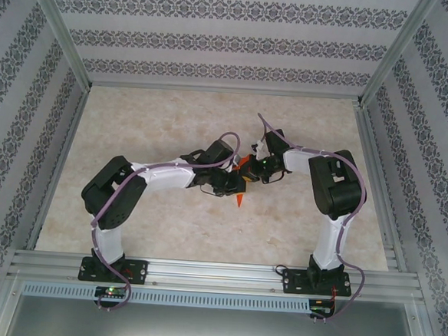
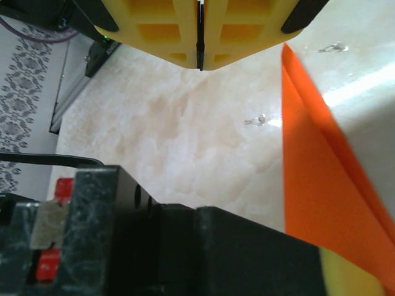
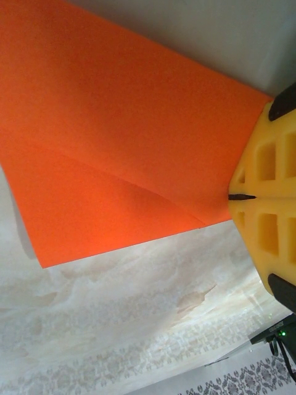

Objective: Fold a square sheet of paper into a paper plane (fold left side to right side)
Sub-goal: Fold the wing for the fifth time at the center of the table.

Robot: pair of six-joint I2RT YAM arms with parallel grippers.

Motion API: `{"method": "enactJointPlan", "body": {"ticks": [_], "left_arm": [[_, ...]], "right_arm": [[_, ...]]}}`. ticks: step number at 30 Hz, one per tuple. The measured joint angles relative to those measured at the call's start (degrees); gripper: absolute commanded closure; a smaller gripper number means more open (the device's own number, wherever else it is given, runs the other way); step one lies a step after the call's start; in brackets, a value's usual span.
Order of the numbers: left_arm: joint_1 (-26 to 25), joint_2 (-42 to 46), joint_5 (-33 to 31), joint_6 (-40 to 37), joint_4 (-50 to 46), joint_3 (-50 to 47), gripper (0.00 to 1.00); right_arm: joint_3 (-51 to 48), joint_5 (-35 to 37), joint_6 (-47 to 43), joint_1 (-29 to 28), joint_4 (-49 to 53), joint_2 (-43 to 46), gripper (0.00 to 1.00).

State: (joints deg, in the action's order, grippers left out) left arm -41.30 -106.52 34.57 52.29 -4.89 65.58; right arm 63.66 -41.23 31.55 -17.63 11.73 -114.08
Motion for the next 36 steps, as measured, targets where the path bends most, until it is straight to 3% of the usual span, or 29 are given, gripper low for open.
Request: {"method": "enactJointPlan", "body": {"ticks": [9,36], "left_arm": [[-0.98,-5.22,2.27,2.14,2.1,0.02,0.89],[-1.03,-7.26,0.33,2.1,1.16,-0.33,0.9]], "right_arm": [[0.09,0.26,-0.24,-0.15,0.15,0.0,0.99],[1.44,1.9,-1.92,-0.17,3.02,0.0,0.99]]}}
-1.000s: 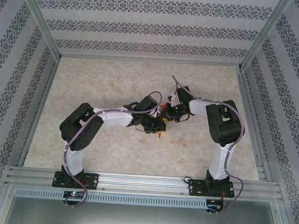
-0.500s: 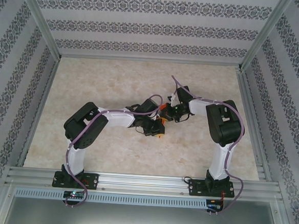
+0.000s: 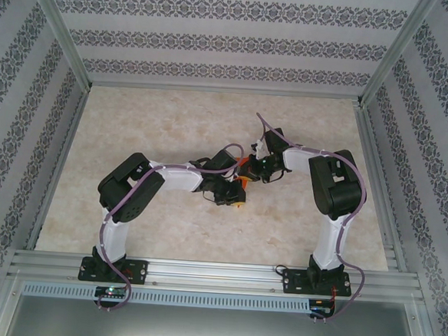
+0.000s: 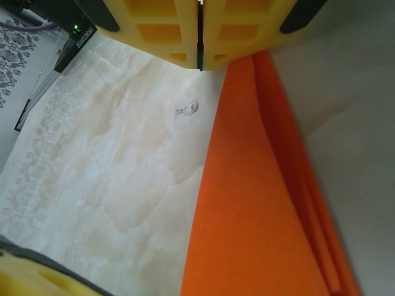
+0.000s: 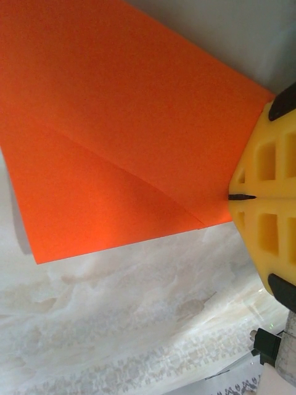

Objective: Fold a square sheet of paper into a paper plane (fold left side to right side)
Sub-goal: Fold the wing for the fifth time at the center of the table.

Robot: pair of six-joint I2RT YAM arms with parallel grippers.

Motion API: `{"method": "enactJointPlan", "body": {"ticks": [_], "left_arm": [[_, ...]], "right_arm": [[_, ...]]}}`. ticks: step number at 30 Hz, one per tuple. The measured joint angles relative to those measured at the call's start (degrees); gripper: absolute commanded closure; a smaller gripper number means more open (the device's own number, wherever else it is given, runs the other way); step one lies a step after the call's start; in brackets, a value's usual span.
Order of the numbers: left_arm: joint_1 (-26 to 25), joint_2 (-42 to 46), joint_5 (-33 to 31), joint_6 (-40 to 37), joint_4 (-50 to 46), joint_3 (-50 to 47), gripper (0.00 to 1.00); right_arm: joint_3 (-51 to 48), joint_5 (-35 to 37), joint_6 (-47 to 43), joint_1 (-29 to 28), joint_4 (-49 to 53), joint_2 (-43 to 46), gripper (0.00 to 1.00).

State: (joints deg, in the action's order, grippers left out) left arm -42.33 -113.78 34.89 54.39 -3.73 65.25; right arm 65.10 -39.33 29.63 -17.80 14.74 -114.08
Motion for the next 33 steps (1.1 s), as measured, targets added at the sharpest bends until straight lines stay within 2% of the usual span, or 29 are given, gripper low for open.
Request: {"method": "enactJointPlan", "body": {"ticks": [33], "left_arm": [[0.07,1.05,-1.99,0.0,0.66,-1.88,0.91]], "right_arm": [[2.58,1.03,-1.99,-0.09,4.28,-0.85,0.99]]}}
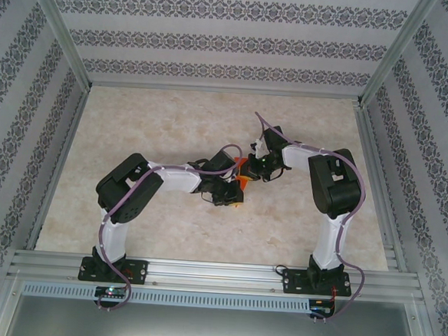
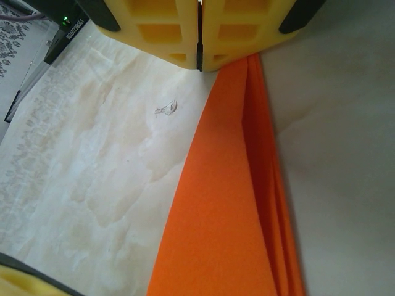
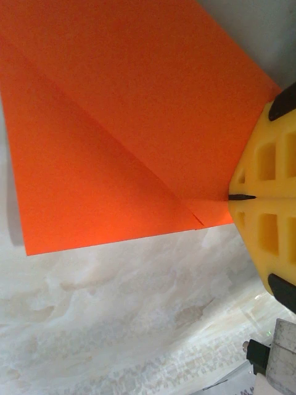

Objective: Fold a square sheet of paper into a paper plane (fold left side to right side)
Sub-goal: Fold the wing for the fifth time at the center of the table.

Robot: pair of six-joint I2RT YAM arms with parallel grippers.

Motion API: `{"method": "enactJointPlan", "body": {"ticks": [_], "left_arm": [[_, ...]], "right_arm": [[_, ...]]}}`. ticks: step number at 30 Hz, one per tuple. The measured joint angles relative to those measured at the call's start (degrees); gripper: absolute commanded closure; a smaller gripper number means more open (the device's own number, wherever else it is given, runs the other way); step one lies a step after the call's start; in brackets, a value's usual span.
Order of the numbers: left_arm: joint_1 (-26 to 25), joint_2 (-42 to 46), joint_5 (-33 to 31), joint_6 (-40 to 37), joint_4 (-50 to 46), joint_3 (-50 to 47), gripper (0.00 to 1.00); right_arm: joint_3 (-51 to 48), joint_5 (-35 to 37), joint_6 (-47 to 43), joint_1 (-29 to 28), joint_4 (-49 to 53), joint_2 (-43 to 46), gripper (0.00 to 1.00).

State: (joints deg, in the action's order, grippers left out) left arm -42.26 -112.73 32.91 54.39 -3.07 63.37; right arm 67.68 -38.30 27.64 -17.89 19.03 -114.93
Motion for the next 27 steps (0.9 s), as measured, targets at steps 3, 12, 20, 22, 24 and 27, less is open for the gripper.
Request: {"method": "enactJointPlan", "body": {"ticks": [3,12,20,22,24,27], "left_arm": [[0.07,0.55,0.0,0.02,0.55,-0.81,0.9],[1.46,2.27,1.27,1.64,5.55,-5.4,0.91],[2.91,4.24,2.21,3.78,10.82,-10.29,0.92],[3.32,5.01,2.23,4.22,12.0,-11.8,0.92],[3.87,6.14,2.21,4.61,12.74,-13.55,0.92],[4.52,7.96,2.25,4.63,12.24,-15.06,0.91]], "right_arm": [[0.22,0.22,-0.46,0.0,0.5,-0.04,0.99],[1.4,0.33,-1.07,0.0,2.25,-0.63,0.99],[1.81,0.63,-1.09,0.0,3.04,-0.74,0.99],[1.86,0.74,-1.09,0.0,3.1,-0.74,0.99],[1.86,0.74,-1.07,0.0,3.15,-0.74,0.99],[1.86,0.74,-1.09,0.0,3.19,-0.74,0.99]]}}
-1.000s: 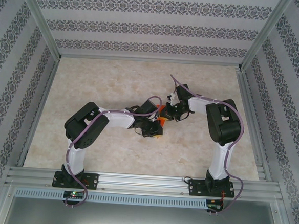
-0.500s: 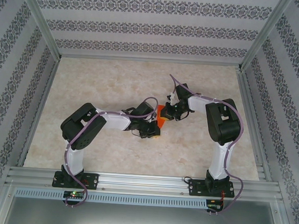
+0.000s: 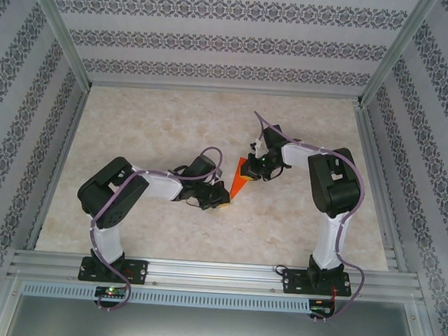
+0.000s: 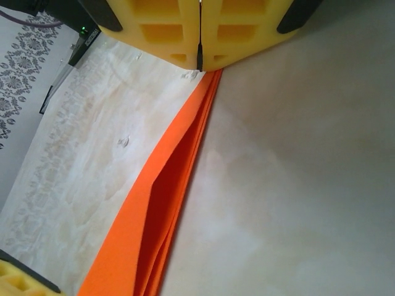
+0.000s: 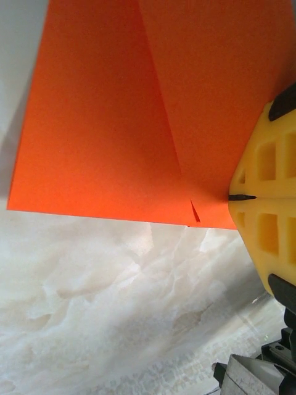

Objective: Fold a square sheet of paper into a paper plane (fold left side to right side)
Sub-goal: Fold the wing for the fifth time at the center of the table.

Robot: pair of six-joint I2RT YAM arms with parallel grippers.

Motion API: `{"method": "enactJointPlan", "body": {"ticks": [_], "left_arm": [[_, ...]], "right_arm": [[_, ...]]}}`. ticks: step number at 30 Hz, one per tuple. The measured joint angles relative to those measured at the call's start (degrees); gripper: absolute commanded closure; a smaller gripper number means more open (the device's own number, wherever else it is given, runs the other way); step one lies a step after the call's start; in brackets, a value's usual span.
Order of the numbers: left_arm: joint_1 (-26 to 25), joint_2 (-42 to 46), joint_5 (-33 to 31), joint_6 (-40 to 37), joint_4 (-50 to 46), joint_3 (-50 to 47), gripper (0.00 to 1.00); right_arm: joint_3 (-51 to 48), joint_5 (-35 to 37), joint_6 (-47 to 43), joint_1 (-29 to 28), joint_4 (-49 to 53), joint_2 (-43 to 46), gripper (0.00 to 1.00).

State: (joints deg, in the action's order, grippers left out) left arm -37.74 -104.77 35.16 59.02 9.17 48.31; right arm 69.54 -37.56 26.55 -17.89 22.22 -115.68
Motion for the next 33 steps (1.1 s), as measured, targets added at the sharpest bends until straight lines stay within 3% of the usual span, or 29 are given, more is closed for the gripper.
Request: {"method": "enactJointPlan", "body": {"ticks": [9,16,33], "left_arm": [[-0.02,1.95,1.46,-2.01,-6.03,8.17,0.91],[-0.02,-4.28,2.38,-4.37,-7.34,16.09,0.91],[0.0,-9.31,2.1,-7.67,-11.23,15.41,0.92]], "right_arm": [[0.07,0.04,0.02,-0.02,0.07,0.0,0.99],[0.11,0.39,0.02,-0.26,0.09,0.02,0.99],[0.55,1.01,-0.04,-0.37,0.92,0.02,0.99]]}}
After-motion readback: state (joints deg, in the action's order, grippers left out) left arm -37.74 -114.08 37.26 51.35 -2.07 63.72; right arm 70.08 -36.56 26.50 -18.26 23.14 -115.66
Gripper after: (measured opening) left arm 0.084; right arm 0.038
